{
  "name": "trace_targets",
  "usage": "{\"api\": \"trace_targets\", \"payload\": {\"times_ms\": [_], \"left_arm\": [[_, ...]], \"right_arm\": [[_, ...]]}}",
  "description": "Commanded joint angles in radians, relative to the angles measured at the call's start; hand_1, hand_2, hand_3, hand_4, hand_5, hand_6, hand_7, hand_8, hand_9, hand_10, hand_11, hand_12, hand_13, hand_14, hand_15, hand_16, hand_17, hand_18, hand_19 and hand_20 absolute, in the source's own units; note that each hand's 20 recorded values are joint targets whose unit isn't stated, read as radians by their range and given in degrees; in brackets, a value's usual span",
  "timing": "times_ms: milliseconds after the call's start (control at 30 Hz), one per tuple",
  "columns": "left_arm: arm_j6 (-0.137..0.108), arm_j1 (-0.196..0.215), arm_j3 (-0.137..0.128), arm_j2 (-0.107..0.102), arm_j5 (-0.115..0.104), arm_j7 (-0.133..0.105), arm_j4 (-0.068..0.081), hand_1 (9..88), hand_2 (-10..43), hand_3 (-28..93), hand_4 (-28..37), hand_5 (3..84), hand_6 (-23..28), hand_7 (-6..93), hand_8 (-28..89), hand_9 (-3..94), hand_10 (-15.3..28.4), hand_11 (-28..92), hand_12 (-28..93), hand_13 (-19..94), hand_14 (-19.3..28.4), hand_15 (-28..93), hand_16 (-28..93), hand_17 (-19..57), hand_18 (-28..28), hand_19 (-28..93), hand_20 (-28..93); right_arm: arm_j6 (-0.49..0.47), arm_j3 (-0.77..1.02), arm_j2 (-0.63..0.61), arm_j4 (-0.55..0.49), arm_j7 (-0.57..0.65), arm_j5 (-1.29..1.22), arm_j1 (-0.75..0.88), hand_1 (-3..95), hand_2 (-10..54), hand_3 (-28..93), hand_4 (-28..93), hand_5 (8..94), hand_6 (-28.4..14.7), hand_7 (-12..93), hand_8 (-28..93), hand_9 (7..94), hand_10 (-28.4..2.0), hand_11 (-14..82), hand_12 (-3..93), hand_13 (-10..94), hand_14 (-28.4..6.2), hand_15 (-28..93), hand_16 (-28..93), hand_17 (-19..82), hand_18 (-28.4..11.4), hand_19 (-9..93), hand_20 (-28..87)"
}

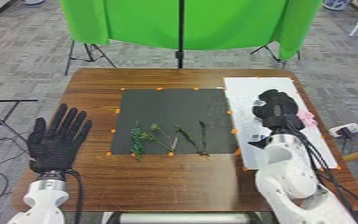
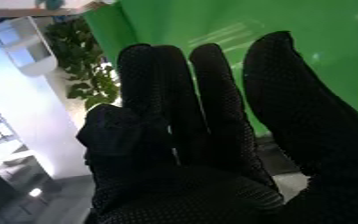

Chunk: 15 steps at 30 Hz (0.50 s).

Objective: Arrange flowers

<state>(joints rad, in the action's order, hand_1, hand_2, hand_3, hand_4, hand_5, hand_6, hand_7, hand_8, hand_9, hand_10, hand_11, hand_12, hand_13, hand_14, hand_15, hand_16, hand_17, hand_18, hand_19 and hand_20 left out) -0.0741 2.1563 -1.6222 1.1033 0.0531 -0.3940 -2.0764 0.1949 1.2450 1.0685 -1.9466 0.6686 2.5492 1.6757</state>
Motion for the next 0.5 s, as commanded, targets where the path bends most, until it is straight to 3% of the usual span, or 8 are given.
{"api": "trace_targets", "payload": {"times_ms": [33, 233, 500], "left_arm": [[-0.006, 0.002, 0.008, 0.012, -0.004, -0.001, 0.006, 25.9, 14.5, 76, -28.3, 42.8, 9.1, 9.9, -9, 37.4, 15.5, 16, 9, 28, 15.8, 30, -6, -7.9, 13.8, 30, 10], [-0.009, 0.002, 0.004, 0.01, -0.001, -0.007, 0.007, 25.8, 14.5, 76, -28.3, 42.6, 9.1, 9.9, -9, 37.3, 15.4, 16, 9, 28, 15.8, 30, -6, -7.9, 13.8, 30, 10], [-0.015, 0.004, -0.004, 0.012, -0.001, 0.0, 0.006, 25.8, 14.6, 76, -28.3, 42.7, 9.1, 9.8, -9, 37.2, 15.4, 16, 9, 28, 15.8, 30, -6, -7.9, 13.9, 30, 10]], "right_arm": [[-0.156, -0.013, -0.025, 0.107, -0.088, 0.003, -0.05, 43.0, -9.5, 89, -28, 57.5, -4.0, 15, -13, 48.1, -14.3, 12.6, 12.4, 37, -17.7, 71, 16, 29, -23.4, 93, 61], [-0.266, 0.008, -0.013, 0.105, -0.041, 0.017, -0.034, 44.4, -9.5, 90, -28, 54.5, -5.1, 14, -13, 48.4, -14.9, 12.9, 12.4, 37, -17.4, 72, 15, 29, -23.9, 93, 61], [-0.27, 0.021, -0.017, 0.123, -0.065, 0.011, -0.002, 47.4, -9.5, 90, -28, 54.7, -4.3, 15, -13, 50.7, -15.0, 14.3, 13.0, 41, -16.3, 72, 15, 33, -24.0, 93, 64]]}}
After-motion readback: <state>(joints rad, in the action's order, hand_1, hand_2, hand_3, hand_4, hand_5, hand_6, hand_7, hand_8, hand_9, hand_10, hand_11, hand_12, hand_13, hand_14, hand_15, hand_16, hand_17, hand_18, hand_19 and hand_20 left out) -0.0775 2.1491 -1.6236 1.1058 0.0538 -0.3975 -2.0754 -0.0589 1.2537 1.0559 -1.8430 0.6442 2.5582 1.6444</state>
